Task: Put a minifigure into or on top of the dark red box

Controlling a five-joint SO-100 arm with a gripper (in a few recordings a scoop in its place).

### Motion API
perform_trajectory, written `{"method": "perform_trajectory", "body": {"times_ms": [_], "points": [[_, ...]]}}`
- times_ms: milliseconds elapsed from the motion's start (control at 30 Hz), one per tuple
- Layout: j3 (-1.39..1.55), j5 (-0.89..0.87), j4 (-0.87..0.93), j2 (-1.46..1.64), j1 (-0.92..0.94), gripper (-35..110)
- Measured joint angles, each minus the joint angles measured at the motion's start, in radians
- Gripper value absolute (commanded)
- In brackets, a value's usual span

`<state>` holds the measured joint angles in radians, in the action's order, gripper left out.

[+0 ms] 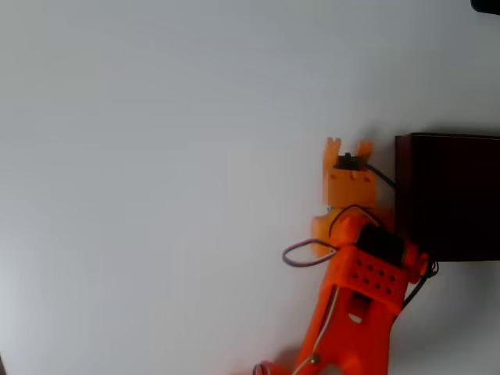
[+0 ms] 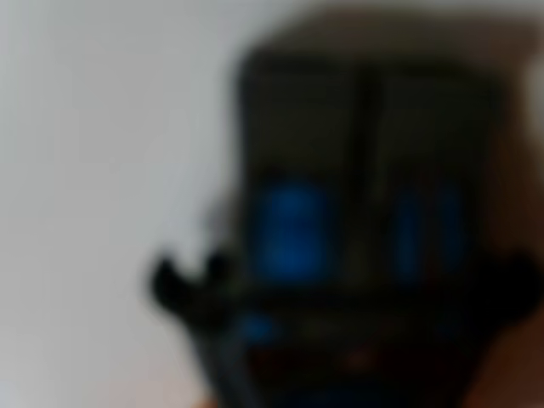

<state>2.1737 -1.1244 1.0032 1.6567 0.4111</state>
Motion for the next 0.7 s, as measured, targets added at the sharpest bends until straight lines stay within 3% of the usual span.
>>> {"method": "perform_trajectory", "body": {"times_ms": [267,533,700], "points": [[-0.044,0.038,0.044,0.012,0.000,0],[-0.419,0.281,0.410,0.195,0.169,0],[-0.664,0.379,0.489,0.109,0.284,0]]}}
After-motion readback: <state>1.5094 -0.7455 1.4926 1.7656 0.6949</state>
